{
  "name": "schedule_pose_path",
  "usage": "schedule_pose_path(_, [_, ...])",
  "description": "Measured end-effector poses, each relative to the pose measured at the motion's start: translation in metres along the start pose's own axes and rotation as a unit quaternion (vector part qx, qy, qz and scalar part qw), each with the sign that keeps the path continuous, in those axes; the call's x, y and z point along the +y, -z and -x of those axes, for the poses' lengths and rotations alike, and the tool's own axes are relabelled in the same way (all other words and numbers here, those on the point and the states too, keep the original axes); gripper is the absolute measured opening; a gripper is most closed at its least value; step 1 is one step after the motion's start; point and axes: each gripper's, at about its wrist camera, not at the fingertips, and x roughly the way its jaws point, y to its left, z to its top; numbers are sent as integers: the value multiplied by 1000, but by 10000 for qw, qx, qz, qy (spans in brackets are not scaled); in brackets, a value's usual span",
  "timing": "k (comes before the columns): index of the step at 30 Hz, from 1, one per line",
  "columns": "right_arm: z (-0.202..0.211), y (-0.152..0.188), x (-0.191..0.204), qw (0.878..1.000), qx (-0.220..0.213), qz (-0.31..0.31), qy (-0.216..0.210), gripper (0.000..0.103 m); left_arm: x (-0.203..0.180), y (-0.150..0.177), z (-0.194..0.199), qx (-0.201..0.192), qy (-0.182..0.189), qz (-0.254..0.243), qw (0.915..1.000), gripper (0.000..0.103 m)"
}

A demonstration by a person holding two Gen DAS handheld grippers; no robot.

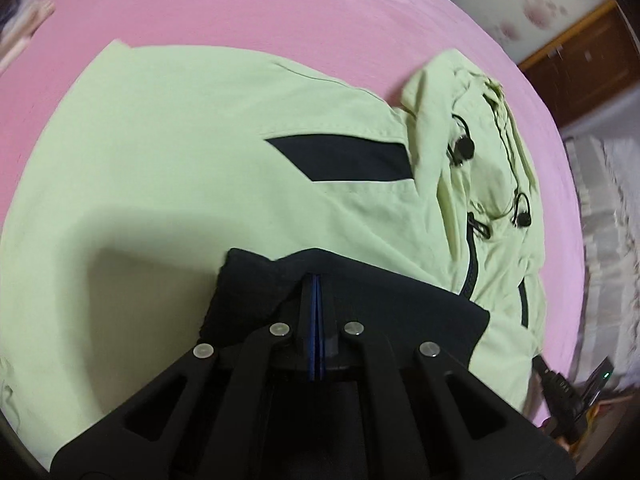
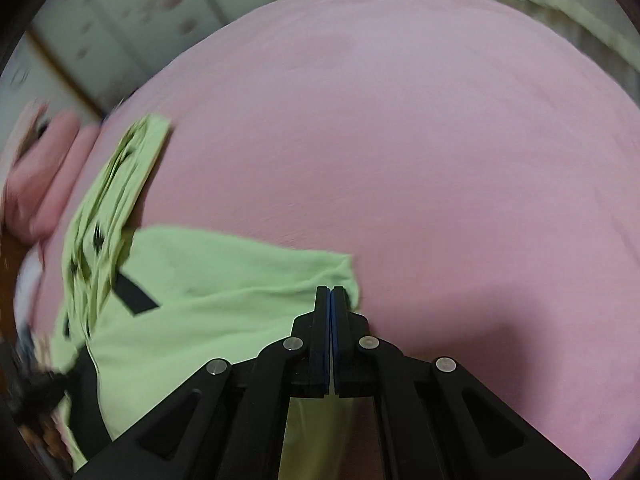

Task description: Fold large clothes

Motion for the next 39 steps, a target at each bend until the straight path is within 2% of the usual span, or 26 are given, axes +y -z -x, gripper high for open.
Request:
schedule_pose_path(2, [3, 0, -3, 9999, 25, -135, 10, 0, -1, 4, 2, -66, -103, -13, 9999, 1])
schedule_pose_path(3, [7, 0, 1, 9999, 18, -17, 152, 2, -4, 7, 3, -96, -196, -93, 9997, 1])
schedule_pose_path(5, [22, 9, 16, 9986, -57, 353, 397, 10, -13, 11, 1, -129, -426, -381, 9983, 1])
schedule_pose_path(7, [28, 16, 24, 9973, -27, 552, 492, 23, -25, 18, -2, -81, -615, -657, 9959, 1])
schedule_pose_path(8, [24, 25, 38, 9965, 9, 625, 547, 23, -23, 19, 1, -31, -686, -746, 9948, 1])
schedule_pose_path(11, [39, 42, 32, 9943, 50, 798, 709, 23, -25, 28, 4, 51, -785, -897, 9929, 1])
schedule_pose_path(14, [53, 59, 20, 9955, 113, 637, 685, 24, -20, 42, 17, 187, -749, -921, 9928, 1])
schedule_pose_path(16, [62, 73, 10, 9963, 262, 502, 652, 29, -18, 58, 23, 257, -771, -963, 9920, 1])
schedule_pose_path(20, [77, 107, 2, 9966, 450, 388, 567, 29, -14, 88, 33, 307, -793, -1042, 9909, 1])
schedule_pose_path(21, [63, 126, 16, 9962, 493, 421, 585, 29, -13, 98, 38, 285, -809, -1103, 9902, 1])
schedule_pose_path(22, [80, 149, 0, 9955, 549, 458, 616, 29, -14, 108, 44, 217, -830, -1206, 9890, 1])
schedule_pose_path(26, [100, 184, 6, 9941, 464, 507, 844, 30, -24, 129, 53, 107, -916, -1513, 9842, 1])
schedule_pose_path(29, [119, 196, 21, 9933, 367, 498, 972, 40, -23, 147, 69, 237, -981, -1638, 9813, 1])
schedule_pose_path(30, [126, 199, 25, 9941, 382, 466, 902, 46, -23, 154, 74, 339, -987, -1680, 9802, 1])
schedule_pose_path(35, [158, 222, 42, 9954, 804, 303, 420, 47, -22, 176, 89, 981, -1099, -1745, 9736, 2])
schedule_pose_path(39, [179, 248, 66, 9929, 1141, 301, 142, 52, -17, 198, 114, 1150, -1012, -1880, 9702, 2])
